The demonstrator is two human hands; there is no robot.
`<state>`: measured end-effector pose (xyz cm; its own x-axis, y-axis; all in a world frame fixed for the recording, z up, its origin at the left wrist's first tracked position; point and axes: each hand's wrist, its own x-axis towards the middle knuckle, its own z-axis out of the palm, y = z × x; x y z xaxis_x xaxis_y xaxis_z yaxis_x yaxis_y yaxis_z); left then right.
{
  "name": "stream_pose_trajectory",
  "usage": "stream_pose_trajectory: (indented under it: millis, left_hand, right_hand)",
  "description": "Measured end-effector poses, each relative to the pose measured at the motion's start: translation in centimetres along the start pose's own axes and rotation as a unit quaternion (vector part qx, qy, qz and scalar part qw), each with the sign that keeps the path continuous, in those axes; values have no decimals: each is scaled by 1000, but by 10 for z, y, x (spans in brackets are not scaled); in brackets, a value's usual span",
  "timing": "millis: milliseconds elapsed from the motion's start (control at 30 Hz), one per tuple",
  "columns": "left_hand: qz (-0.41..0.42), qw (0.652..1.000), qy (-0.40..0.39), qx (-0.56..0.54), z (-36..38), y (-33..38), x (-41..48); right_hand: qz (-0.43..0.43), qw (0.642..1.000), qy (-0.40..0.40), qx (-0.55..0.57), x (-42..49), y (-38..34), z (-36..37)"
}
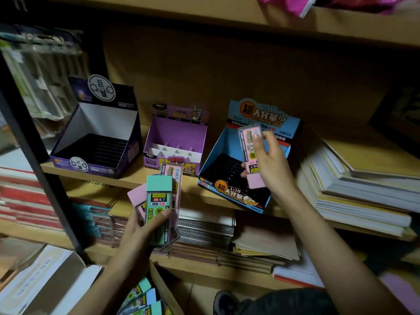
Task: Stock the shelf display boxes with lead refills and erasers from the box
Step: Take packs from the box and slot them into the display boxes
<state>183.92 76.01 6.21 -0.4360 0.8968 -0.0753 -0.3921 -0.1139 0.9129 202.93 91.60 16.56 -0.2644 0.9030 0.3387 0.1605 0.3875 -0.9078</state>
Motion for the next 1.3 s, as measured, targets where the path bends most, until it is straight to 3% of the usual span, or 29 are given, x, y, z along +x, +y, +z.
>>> stream_pose_trajectory:
  millis: [67,167,267,367,433,533,700,1000,1100,1200,1300]
  left_hand:
    - [3,1000,2,7,-1,1,3]
    - [5,1000,-1,15,-3,1,6]
    - [0,1000,4,16,-7,1,10]
    - [1,1000,1,19,-12,1,12]
    - [5,1000,-4,20,-16,1,11]
    - [16,1000,-9,13,-22,0,11]
    - [23,1000,-7,-5,-32,-2,14]
    - [-1,1000,6,-23,-38,-4,11]
    - [-8,1000,6,-21,-40,-5,10]
    - [-12,1000,7,-23,-40,-6,10]
    - [-6,1000,8,-24,-38,-5,9]
  right_hand:
    - [96,994,-38,-25,2,8,4]
    - [204,973,-106,27,3,20,11]
    - [166,981,-80,61,13,22,8]
    - [114,993,-22,-12,23,19,2]
    - [81,985,21,-151,33,17,0]
    - [9,935,39,-352,53,14,-1]
    - [-55,861,9,-506,78,4,-2]
    - [-33,773,-204,-600,96,-17,10]
    - [19,774,-265,-574,105,-25,14]
    - [16,785,-238,-571,109,-24,15]
    - [-23,856,-136,-498,108,-11,16]
